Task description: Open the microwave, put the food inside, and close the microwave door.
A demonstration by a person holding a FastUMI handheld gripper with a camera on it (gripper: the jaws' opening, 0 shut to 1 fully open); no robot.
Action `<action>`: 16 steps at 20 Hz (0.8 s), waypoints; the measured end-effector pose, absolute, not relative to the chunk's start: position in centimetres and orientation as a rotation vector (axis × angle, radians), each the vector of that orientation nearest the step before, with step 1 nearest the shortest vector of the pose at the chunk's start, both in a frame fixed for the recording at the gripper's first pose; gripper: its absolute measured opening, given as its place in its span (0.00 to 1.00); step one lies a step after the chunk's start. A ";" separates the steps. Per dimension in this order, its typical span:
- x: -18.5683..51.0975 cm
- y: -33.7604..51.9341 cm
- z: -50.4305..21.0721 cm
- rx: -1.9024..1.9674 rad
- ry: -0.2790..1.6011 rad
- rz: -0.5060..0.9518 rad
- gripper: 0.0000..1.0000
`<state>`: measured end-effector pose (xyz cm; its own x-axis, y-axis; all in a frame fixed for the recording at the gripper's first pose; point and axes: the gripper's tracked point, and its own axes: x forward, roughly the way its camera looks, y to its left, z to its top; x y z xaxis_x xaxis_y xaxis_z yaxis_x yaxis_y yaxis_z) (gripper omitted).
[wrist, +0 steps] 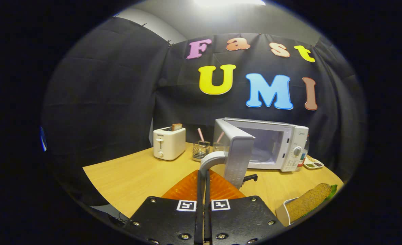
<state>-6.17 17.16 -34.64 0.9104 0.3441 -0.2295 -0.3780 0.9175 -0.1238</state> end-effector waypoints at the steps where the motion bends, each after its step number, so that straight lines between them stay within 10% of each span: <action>1: -6.2 18.4 -34.7 -0.155 0.211 0.394 0.02; 16: -7.0 28.8 -34.0 -0.086 0.202 0.626 0.01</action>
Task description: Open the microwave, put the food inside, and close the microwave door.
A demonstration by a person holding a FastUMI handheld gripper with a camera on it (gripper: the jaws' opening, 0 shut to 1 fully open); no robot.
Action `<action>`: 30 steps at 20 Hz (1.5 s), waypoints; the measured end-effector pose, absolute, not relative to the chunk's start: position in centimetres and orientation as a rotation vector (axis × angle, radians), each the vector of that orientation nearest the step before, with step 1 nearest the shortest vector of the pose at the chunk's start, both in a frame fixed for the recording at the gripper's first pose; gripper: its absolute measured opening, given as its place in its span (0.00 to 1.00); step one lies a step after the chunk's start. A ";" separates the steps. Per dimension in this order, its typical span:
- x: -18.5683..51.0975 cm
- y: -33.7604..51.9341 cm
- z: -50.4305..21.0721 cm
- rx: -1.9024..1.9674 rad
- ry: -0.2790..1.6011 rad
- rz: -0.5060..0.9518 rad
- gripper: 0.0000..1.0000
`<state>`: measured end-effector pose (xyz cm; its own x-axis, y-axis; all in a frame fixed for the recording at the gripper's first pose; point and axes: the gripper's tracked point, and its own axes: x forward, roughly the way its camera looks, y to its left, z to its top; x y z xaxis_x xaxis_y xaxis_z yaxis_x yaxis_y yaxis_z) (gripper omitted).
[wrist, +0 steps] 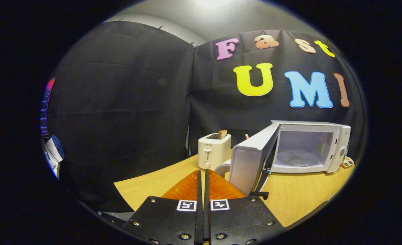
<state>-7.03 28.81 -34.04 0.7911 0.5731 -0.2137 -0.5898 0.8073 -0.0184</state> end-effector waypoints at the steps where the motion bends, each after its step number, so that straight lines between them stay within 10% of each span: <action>1: -7.7 28.1 -33.4 -0.082 0.199 0.640 0.01; 3: -9.4 27.3 -32.8 -0.067 0.204 0.712 0.01; 12: -12.5 8.4 -32.4 -0.175 0.191 0.565 0.79; 30: -10.7 -19.2 -37.2 0.384 0.315 0.049 0.84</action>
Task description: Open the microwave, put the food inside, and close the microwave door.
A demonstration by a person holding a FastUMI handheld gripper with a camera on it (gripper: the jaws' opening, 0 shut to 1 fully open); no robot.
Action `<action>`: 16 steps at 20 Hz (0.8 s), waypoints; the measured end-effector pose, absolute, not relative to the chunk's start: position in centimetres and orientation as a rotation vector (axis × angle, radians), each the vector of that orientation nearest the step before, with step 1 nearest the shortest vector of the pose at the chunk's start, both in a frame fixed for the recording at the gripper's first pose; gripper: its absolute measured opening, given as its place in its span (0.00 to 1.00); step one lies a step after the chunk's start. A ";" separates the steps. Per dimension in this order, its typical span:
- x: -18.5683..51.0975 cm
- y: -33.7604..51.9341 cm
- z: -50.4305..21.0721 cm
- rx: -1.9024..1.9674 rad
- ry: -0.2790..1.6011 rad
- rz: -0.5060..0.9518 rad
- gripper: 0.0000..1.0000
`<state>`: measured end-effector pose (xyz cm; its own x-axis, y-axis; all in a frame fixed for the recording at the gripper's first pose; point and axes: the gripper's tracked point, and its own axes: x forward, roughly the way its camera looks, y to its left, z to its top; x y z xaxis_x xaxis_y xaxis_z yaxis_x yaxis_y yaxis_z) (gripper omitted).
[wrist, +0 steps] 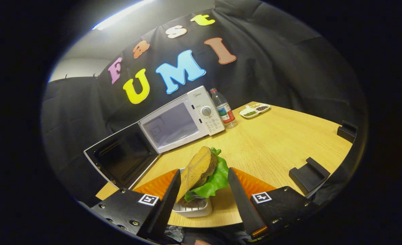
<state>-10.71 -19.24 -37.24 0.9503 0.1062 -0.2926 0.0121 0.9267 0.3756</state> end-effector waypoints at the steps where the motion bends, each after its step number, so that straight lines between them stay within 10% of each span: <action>1: -10.7 -20.2 -36.4 0.385 0.280 0.024 0.84; 16: -7.5 -15.4 -40.6 0.490 0.403 0.136 0.73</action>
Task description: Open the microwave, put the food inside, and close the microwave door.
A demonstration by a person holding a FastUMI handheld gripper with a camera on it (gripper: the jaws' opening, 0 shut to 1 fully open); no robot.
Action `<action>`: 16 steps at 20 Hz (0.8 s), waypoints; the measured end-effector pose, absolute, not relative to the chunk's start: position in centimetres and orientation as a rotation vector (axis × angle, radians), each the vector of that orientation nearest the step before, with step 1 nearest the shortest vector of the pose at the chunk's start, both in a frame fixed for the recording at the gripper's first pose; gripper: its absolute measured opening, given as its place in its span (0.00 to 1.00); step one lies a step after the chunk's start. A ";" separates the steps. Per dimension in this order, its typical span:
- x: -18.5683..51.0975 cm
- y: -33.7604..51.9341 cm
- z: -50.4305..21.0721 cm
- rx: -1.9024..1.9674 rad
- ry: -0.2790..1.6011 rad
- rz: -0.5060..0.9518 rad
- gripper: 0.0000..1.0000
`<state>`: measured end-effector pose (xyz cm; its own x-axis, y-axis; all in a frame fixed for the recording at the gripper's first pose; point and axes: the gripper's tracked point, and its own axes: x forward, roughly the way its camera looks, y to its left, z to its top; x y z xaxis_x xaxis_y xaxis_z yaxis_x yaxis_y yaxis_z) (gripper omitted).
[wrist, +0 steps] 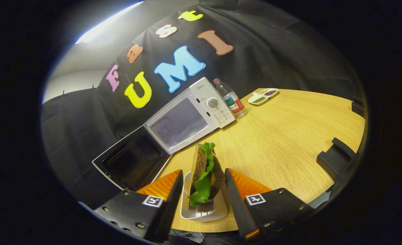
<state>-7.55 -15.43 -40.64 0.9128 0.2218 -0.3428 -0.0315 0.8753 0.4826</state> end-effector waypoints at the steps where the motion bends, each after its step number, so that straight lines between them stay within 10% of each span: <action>1: -7.3 -15.0 -40.3 0.488 0.396 0.156 0.46; 3: -7.5 -15.0 -39.5 0.459 0.373 0.153 0.29; 16: -0.1 -9.5 -31.7 0.576 0.304 0.291 0.28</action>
